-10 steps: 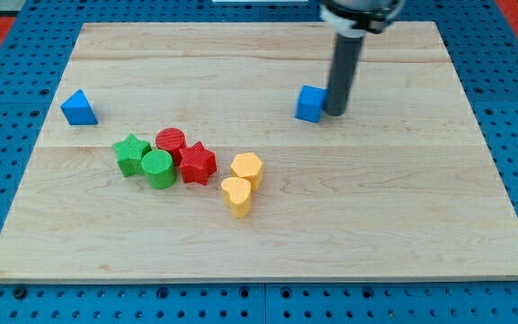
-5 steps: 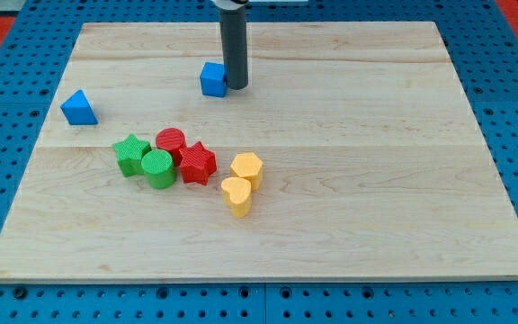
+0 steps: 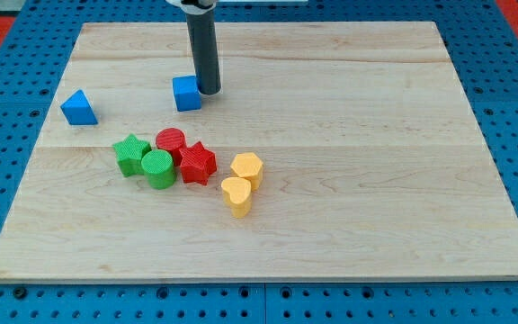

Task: Move the blue cube above the blue triangle

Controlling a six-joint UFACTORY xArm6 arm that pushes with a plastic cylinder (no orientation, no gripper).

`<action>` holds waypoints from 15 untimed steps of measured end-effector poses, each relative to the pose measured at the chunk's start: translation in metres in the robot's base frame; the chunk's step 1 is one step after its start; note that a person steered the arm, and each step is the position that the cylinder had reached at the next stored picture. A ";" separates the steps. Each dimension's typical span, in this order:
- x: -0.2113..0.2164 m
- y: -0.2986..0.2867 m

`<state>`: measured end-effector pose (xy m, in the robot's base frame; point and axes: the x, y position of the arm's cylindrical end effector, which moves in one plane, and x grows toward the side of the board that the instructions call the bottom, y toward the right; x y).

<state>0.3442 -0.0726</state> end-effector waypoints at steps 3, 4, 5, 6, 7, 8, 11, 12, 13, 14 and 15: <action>0.012 -0.062; 0.012 -0.063; 0.011 -0.063; 0.006 -0.050; -0.004 -0.043; -0.020 -0.054; -0.016 -0.102; -0.010 -0.081; -0.002 -0.074; 0.013 -0.072; 0.012 -0.086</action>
<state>0.3559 -0.1590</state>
